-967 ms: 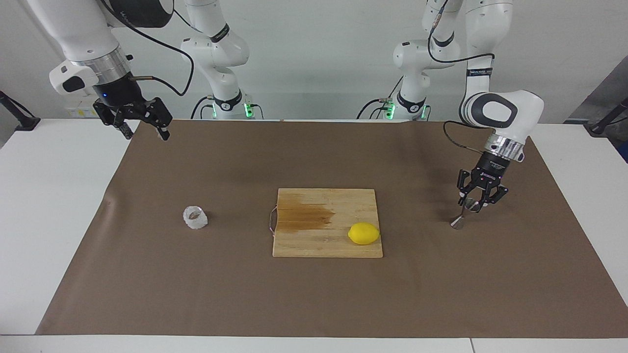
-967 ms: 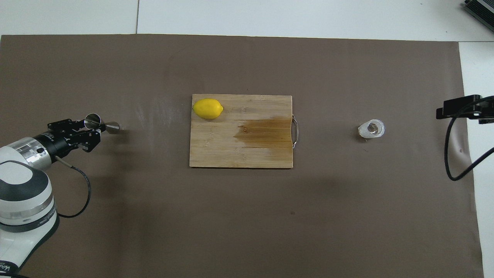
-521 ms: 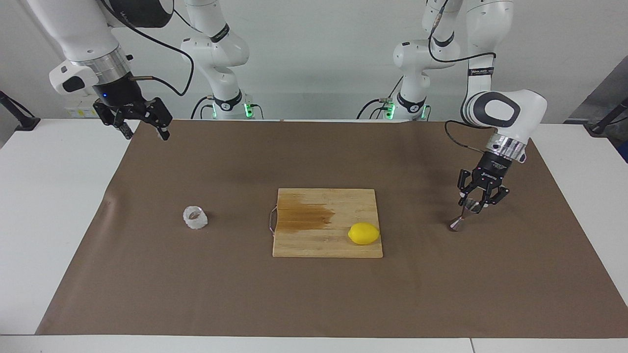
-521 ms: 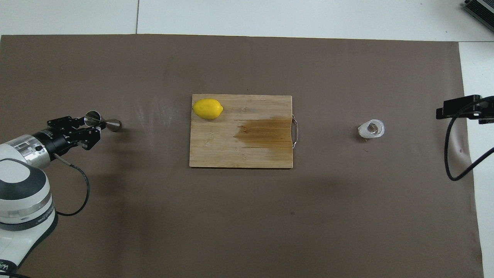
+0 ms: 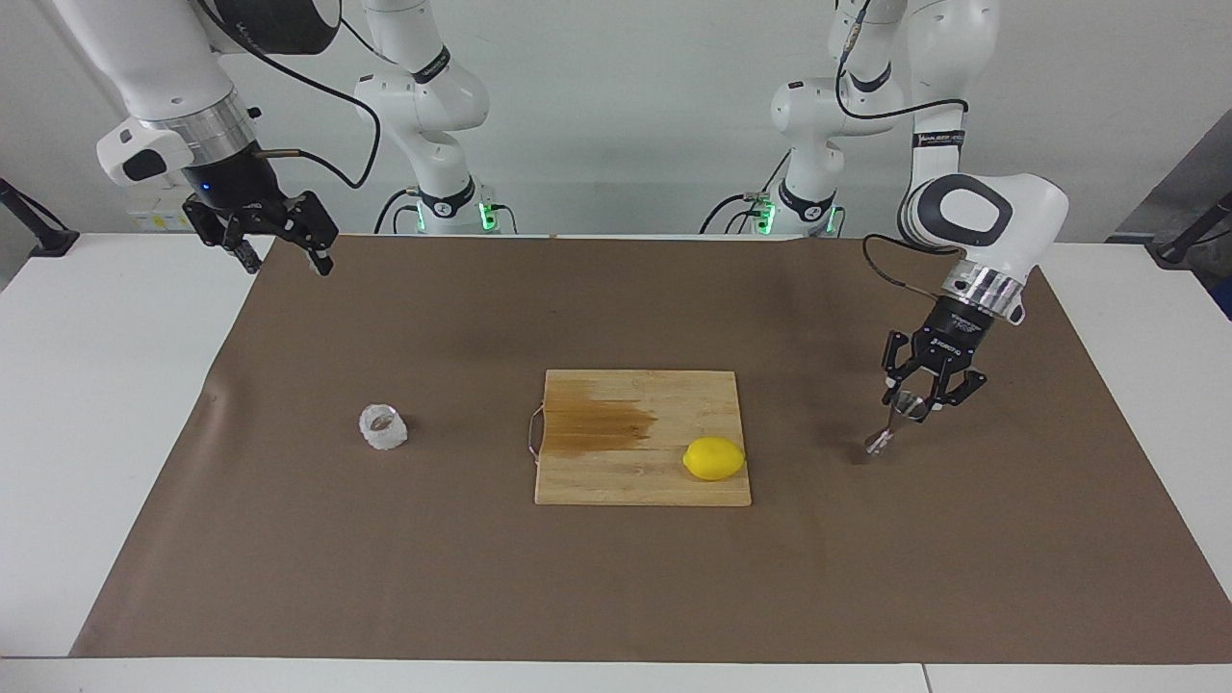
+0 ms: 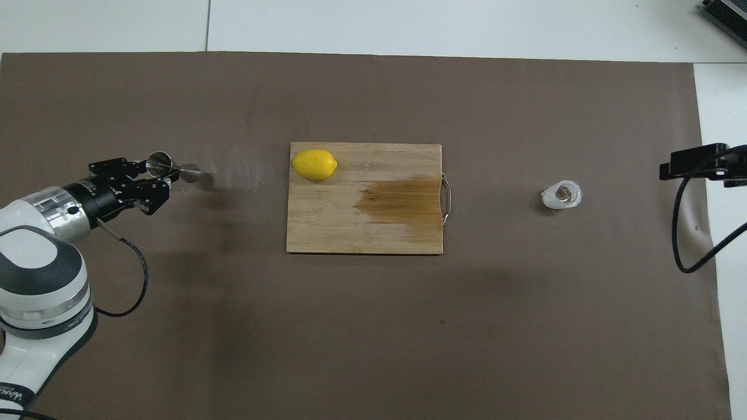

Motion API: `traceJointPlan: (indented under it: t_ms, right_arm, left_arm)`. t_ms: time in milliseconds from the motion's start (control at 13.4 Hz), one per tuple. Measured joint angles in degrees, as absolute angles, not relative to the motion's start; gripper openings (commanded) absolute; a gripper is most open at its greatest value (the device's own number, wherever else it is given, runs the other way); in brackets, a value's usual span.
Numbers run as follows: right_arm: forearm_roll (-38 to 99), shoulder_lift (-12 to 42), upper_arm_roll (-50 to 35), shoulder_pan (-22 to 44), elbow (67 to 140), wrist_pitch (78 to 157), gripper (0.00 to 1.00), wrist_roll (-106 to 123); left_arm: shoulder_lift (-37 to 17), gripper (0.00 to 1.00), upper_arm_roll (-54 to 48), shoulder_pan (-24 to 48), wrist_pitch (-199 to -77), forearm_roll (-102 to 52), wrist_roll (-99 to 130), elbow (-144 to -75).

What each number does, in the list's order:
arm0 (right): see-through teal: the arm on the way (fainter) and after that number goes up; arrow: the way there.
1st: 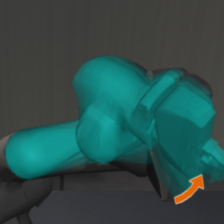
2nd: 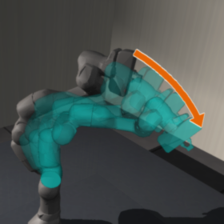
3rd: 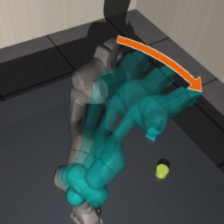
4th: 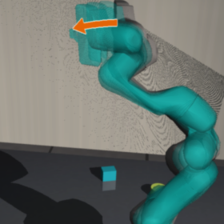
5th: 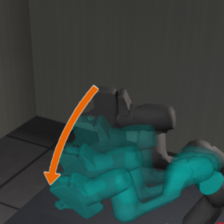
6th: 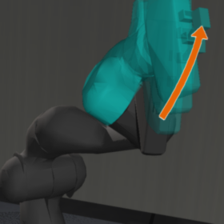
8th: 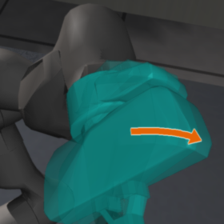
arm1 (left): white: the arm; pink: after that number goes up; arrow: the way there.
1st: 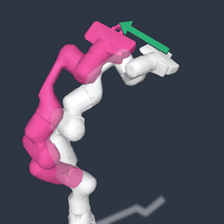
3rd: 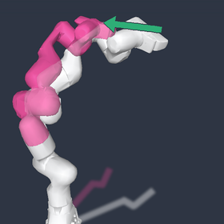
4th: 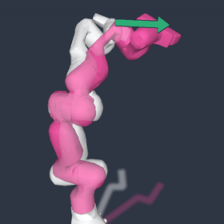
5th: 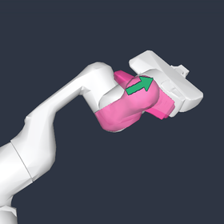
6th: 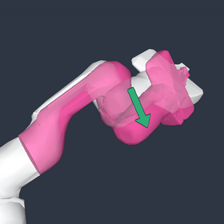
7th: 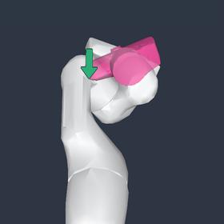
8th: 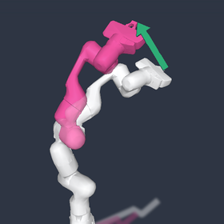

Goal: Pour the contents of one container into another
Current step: 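Carry the metal cup with the left gripper onto the cutting board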

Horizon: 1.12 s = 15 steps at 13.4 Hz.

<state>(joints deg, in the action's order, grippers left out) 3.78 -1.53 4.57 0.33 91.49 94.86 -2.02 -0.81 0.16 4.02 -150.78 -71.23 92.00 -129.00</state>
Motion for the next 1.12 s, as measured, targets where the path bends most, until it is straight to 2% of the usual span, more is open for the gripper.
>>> traceJointPlan:
  t_ms: [669,967,1115]
  right_arm:
    - [3.8,-1.5,4.6,0.3,91.5,94.9,1.00,-2.0]
    - [3.8,-1.5,4.6,0.3,91.5,94.9,1.00,-2.0]
    - [3.8,-1.5,4.6,0.3,91.5,94.9,1.00,-2.0]
  left_arm:
    - [-1.0,0.00,-0.6,21.2,-151.7,-71.3,100.2,-122.2]
    - [-2.7,0.00,-0.7,32.1,-162.8,-71.3,102.5,-121.8]
    - [-3.6,0.01,-1.3,34.2,-164.0,-71.3,103.8,-121.4]
